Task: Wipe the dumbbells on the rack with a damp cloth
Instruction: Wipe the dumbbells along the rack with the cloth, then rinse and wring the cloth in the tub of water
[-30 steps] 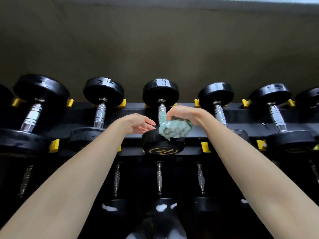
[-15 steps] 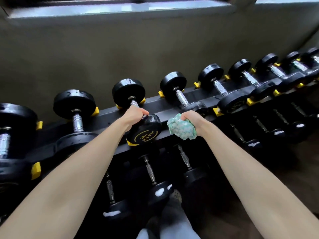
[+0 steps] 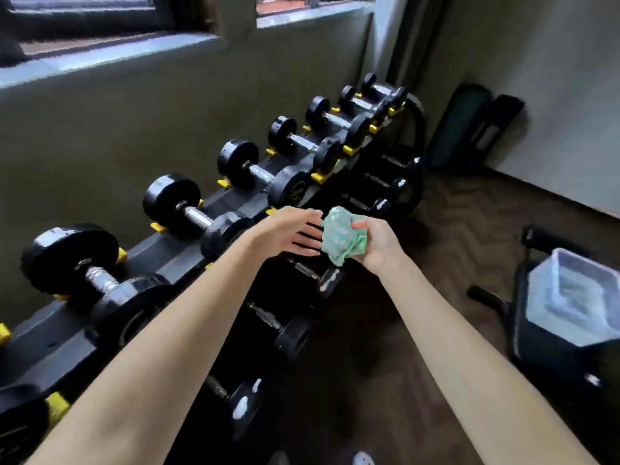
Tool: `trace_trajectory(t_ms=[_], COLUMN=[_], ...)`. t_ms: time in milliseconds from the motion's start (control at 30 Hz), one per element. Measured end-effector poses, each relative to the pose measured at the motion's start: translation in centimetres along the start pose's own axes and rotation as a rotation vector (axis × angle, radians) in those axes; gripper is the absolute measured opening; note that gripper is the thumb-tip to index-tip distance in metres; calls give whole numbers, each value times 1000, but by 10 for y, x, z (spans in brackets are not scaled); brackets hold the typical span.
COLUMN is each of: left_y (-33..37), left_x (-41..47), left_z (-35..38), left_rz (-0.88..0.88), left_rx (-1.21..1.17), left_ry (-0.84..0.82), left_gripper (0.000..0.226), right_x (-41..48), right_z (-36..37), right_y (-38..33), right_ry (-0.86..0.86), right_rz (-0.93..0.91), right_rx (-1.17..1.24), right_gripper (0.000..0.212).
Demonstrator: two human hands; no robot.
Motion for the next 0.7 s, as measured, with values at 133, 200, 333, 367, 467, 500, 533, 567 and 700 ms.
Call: trace_trajectory(t_ms=[133, 200, 333, 367, 467, 500, 533, 567, 700], left_y=[40, 54, 67, 69, 73, 74, 74, 74, 76], left_x=[25, 32, 37, 37, 41, 43, 47, 50, 67], left_z=[121, 187, 309, 340, 421, 440, 461, 481, 550], left_rz=[104, 125, 144, 138, 90, 78, 66, 61, 44], left_rx=[151, 232, 331, 345, 305, 280, 279, 299, 382], left_ry=[-270, -399, -557, -582, -597, -588, -585, -576, -563], left_gripper=[20, 17, 10, 10, 15, 17, 17, 17, 19], right_x=[-23, -40, -72, -81, -99, -102, -102, -103, -99], right_z=[-111, -171, -274, -300, -369, -382, -400, -415, -471], right_y=[-39, -54, -75, -80, -91, -93, -95, -96, -103], right_ry=[240, 351, 495, 533, 586, 585, 605, 621, 672], right_rz=[-105, -157, -246, -250, -260, -255, -257, -249, -204], right_rx=[144, 190, 301, 340, 407, 438, 473, 502, 590], right_gripper=[35, 35, 36, 36, 35, 34, 33, 31, 28])
Point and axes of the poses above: each hand's wrist, its own x-axis towards the middle knuckle, its own z-axis out of the palm, y = z × x, the point moved 3 cm from there along x, towards the middle knuckle, and after that the axes turned 7 degrees about y, right-handed, at the moved point
